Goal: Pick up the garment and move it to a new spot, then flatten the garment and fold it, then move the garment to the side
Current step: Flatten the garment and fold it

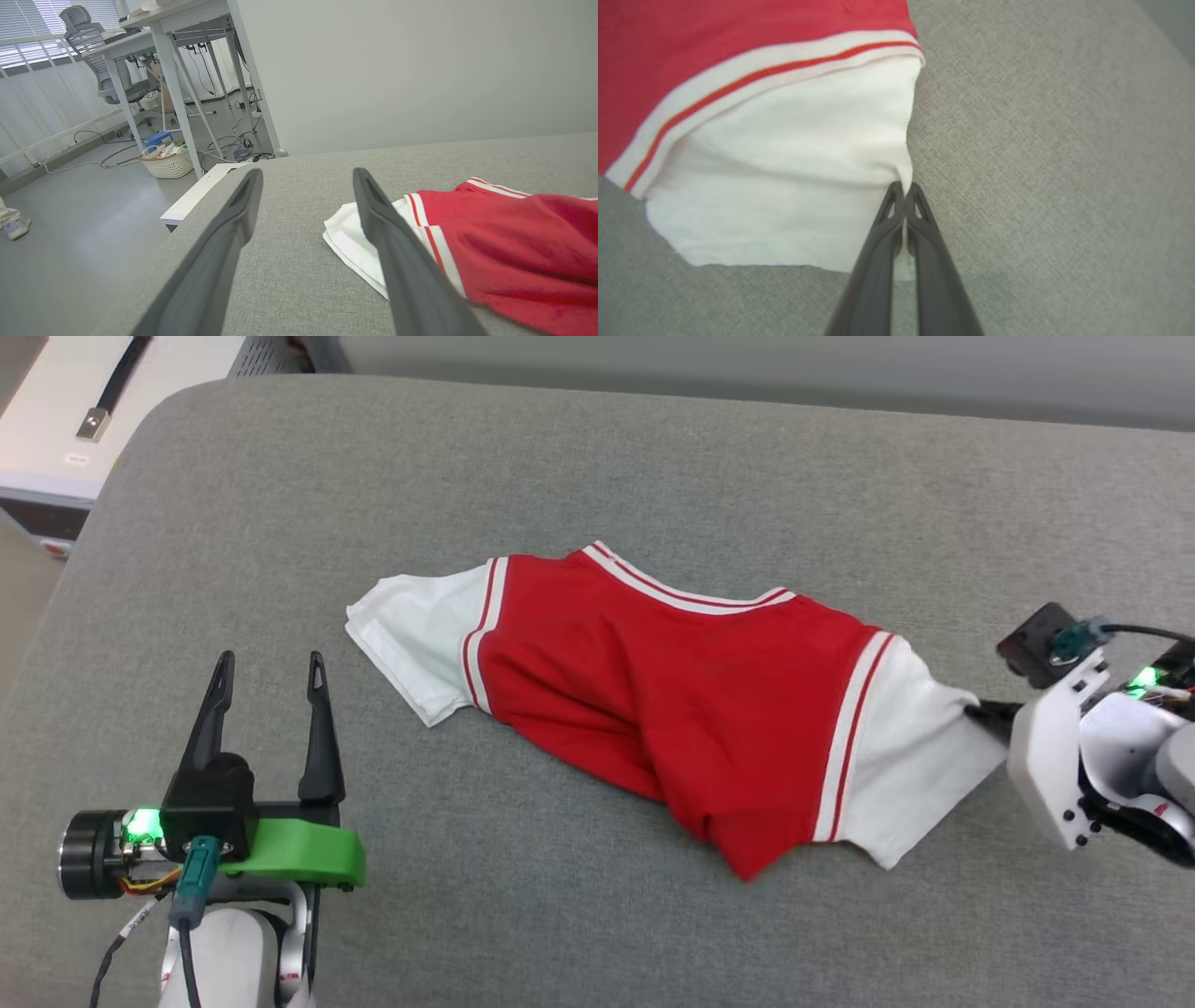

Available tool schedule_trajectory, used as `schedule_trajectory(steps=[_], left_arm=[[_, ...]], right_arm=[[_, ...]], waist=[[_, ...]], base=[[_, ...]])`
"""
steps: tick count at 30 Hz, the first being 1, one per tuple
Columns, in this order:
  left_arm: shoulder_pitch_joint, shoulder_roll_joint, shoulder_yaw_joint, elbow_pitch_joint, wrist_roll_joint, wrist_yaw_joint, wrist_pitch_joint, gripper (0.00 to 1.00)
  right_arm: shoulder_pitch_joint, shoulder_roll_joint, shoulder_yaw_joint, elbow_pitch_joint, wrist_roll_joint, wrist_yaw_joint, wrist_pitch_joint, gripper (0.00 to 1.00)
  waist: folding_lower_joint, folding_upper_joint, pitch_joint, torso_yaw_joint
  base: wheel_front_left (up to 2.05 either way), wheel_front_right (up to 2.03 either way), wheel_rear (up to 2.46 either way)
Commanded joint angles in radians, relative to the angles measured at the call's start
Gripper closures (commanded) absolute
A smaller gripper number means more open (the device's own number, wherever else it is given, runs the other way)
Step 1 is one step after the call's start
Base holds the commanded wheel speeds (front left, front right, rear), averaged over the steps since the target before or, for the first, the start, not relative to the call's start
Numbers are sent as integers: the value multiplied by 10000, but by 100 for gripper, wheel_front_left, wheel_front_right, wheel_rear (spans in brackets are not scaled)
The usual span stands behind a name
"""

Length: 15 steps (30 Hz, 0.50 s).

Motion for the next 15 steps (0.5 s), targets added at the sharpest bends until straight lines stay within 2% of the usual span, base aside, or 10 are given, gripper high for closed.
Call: schedule_trajectory(steps=[1,5,8,13,15], left_arm=[[-95,137,92,90,34,-124,-57,0],[-419,444,198,336,23,-467,-57,0],[-833,720,133,713,-11,-895,-57,0],[-2053,1330,-131,1844,-255,-1672,-54,0],[-2688,1659,-442,2343,-465,-1894,367,0]], right_arm=[[133,-175,-239,40,30,-6,-229,100],[356,-479,-891,94,2,-6,-503,100],[563,-626,-1320,161,-83,-6,-598,100],[911,-598,-1792,128,-259,-6,-644,100],[1022,-531,-1942,86,-337,-6,-638,100]], waist=[[0,-1,-401,-415],[0,-1,-519,-693],[0,-1,-548,-844],[0,-1,-540,-1020],[0,-1,-500,-1108]], base=[[0,0,0],[0,0,0],[0,0,0],[0,0,0],[0,0,0]])
